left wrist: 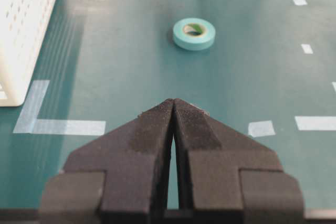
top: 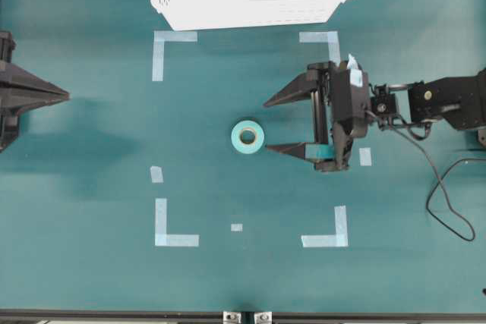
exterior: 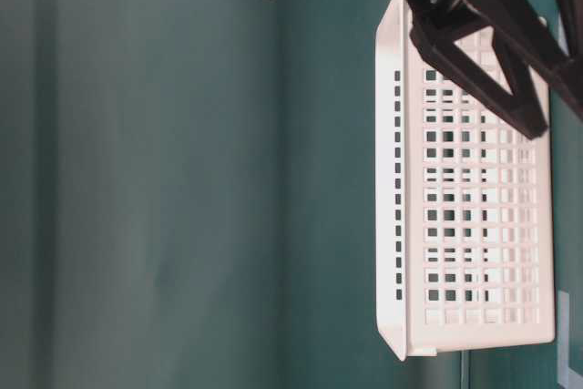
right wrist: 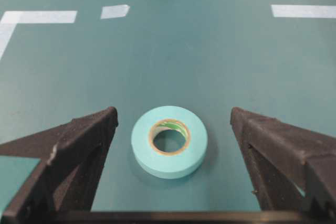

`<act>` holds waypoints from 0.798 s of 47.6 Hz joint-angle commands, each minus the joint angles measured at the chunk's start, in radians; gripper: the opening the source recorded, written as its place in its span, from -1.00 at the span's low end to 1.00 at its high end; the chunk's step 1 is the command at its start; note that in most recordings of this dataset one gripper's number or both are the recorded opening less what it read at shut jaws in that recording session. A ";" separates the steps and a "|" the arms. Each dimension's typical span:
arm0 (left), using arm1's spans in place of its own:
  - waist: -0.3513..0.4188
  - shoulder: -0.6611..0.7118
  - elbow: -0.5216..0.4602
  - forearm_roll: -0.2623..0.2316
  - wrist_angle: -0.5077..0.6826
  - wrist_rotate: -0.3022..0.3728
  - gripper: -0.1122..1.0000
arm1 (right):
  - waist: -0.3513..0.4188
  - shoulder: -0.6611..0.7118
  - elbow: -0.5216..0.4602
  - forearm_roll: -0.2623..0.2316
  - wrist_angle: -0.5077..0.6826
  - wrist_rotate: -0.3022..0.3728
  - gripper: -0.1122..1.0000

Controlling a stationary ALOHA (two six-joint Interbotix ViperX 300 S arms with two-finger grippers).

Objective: Put the tape in the middle into the white basket.
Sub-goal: 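Move the open right gripper left toward the teal tape roll, then lower the right gripper around the tape roll and close on it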

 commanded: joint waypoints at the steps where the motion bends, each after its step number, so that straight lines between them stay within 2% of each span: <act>1: -0.002 0.008 -0.012 0.002 -0.003 0.002 -0.99 | 0.009 0.002 -0.023 0.002 -0.011 0.003 0.98; 14: 0.000 0.008 -0.012 0.000 -0.005 0.003 -0.99 | 0.011 0.057 -0.052 0.002 -0.011 0.023 0.98; 28: 0.000 0.009 -0.012 0.000 -0.003 0.003 -0.99 | 0.009 0.106 -0.078 0.031 -0.009 0.025 0.98; 38: 0.000 0.008 -0.012 0.002 -0.005 0.003 -0.99 | 0.011 0.130 -0.091 0.031 -0.008 0.026 0.98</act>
